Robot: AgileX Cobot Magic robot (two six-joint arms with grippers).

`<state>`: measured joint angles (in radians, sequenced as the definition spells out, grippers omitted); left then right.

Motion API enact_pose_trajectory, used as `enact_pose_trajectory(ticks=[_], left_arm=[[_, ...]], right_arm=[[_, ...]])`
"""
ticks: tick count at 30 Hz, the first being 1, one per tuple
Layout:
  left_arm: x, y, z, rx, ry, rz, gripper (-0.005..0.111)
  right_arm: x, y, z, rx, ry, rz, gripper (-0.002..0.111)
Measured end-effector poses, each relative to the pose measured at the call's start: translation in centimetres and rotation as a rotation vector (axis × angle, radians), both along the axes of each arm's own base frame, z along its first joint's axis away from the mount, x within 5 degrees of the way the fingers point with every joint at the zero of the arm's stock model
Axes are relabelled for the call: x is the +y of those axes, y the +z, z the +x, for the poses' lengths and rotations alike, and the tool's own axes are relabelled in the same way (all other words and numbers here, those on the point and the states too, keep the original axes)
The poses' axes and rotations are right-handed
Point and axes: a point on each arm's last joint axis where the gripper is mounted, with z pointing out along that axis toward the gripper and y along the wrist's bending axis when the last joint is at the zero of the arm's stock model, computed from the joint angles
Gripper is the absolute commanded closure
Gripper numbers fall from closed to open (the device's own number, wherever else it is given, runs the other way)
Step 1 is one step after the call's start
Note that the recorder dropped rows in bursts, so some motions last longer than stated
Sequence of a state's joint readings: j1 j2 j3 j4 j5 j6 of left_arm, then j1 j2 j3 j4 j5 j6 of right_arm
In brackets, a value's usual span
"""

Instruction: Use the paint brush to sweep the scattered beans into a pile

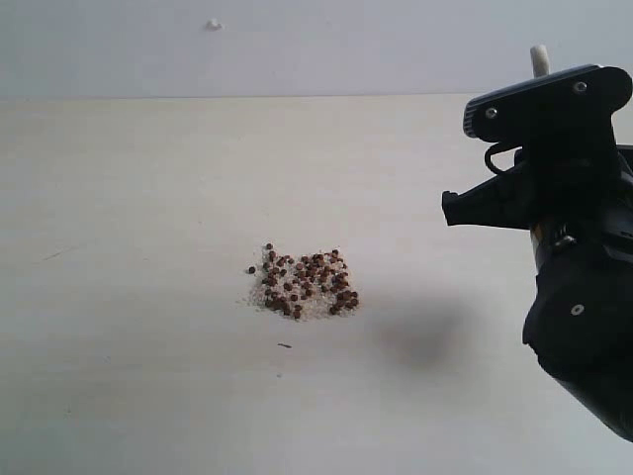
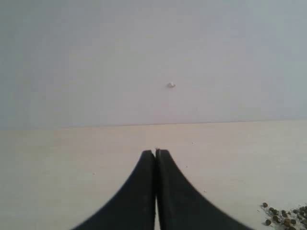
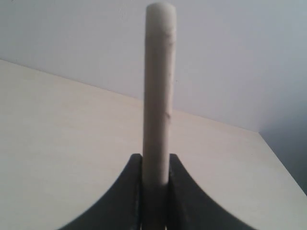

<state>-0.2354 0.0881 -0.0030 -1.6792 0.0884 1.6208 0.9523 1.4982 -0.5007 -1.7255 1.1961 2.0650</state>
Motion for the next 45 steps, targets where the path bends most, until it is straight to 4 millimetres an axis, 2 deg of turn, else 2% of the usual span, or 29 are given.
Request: enact_pose_trajectory(ticks=[32, 45], left_arm=[[0.00, 0.00, 0.00, 0.000, 0.000, 0.000, 0.107], [0.00, 0.00, 0.00, 0.000, 0.000, 0.000, 0.107]], right_arm=[[0.00, 0.01, 0.00, 0.012, 0.009, -0.045, 0.108], [0.52, -0.61, -0.02, 0.096, 0.087, -0.105, 0.108]])
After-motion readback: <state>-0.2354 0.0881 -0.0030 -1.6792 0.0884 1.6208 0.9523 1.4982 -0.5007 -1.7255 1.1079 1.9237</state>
